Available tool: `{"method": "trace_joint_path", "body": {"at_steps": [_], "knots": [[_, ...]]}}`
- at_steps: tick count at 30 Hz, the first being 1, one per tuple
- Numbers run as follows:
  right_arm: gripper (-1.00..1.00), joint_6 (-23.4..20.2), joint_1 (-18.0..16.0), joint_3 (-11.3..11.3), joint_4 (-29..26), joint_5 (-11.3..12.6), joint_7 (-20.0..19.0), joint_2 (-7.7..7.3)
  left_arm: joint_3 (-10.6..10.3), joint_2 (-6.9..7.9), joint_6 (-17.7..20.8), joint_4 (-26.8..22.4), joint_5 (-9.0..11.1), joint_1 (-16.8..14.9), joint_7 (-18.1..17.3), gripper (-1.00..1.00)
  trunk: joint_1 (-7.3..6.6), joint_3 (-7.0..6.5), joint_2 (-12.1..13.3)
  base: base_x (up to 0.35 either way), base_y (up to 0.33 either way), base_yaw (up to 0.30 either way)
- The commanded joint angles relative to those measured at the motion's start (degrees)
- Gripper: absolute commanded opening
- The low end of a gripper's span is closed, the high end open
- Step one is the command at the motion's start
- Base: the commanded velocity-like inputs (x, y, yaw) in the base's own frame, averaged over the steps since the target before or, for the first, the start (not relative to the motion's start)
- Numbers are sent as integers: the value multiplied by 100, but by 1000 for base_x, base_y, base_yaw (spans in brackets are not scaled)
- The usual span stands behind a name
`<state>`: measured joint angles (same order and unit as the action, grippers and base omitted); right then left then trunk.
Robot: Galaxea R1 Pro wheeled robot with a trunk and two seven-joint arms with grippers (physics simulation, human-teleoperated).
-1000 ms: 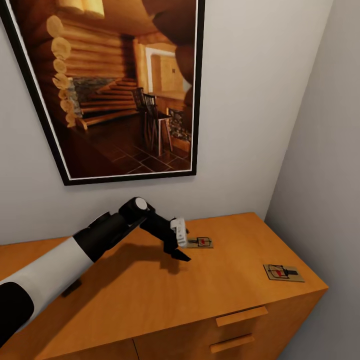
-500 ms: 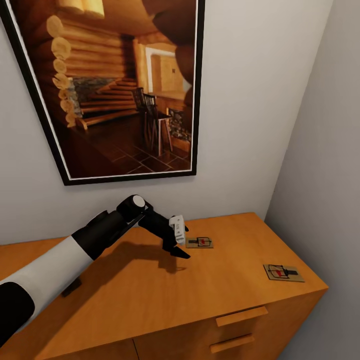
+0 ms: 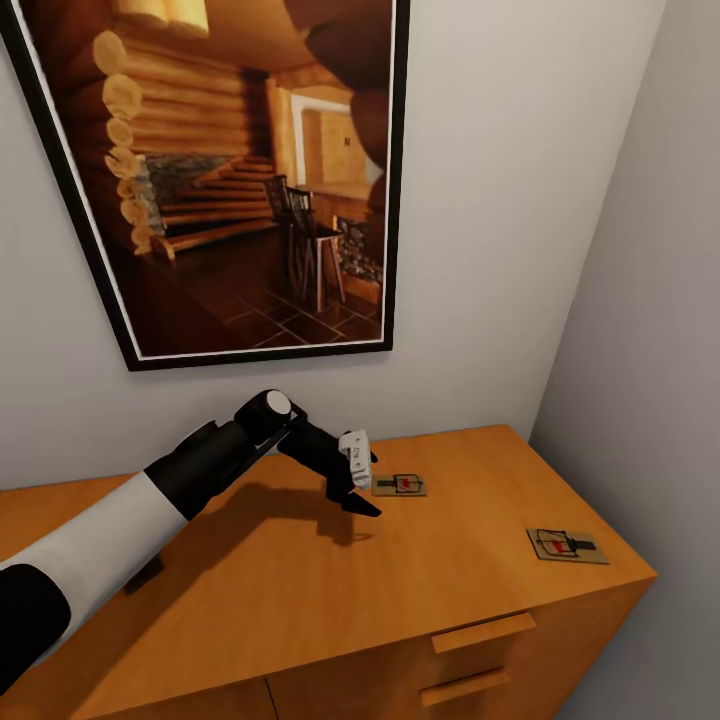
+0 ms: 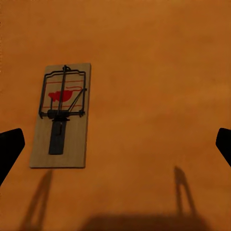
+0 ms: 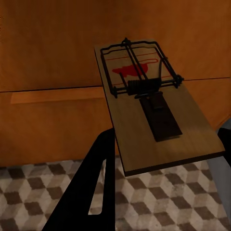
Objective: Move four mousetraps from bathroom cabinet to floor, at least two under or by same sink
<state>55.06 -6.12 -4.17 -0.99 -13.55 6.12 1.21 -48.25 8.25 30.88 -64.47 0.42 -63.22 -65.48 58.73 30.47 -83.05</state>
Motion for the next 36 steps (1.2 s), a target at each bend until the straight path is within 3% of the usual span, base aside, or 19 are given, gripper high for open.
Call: {"method": "trace_joint_path", "body": {"at_steps": [1, 14, 17, 28, 36], "knots": [[-100, 13, -3, -40, 3, -51, 22, 2, -8, 3, 49, -6, 4, -6, -9, 100, 0, 6, -3, 0, 0, 0], [-100, 10, -3, -43, 10, -51, 21, -9, -11, -80, 49, 74, -1, -6, -8, 100, 0, 6, -3, 72, 0, 0], [-100, -155, -3, -42, 21, -51, 21, -9, -12, -85, 49, 75, -5, -6, -8, 100, 0, 6, -3, 16, 0, 0], [-100, -2164, 114, -48, 37, -51, -27, -27, -17, -87, 49, 83, -7, -8, 28, 100, 0, 6, -3, 2, 0, 0], [-100, -3076, 152, -53, 8, -44, -124, 2, -18, -89, 49, 78, -7, -6, 35, 100, 0, 6, -3, 0, 0, 0]]}}
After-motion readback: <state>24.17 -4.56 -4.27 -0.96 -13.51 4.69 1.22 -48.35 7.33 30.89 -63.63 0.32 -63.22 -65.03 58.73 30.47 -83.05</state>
